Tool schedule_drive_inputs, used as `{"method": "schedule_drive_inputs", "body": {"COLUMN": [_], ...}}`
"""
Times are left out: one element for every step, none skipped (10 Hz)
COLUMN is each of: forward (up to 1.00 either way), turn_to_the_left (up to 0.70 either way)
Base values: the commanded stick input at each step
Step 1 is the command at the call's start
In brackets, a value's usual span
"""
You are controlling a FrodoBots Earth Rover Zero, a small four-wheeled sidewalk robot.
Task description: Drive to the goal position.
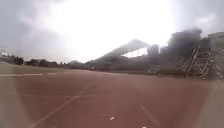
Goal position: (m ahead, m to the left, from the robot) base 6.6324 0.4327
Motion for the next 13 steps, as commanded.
{"method": "schedule_drive_inputs", "body": {"forward": [0.70, 0.70, 0.70, 0.70, 0.70, 0.70, 0.70, 0.70, 0.70, 0.70, 0.70, 0.70, 0.70], "turn_to_the_left": [0.00, 0.00, 0.00, 0.00, 0.00, 0.00, 0.00, 0.00, 0.00, 0.00, 0.00, 0.00, 0.00]}}
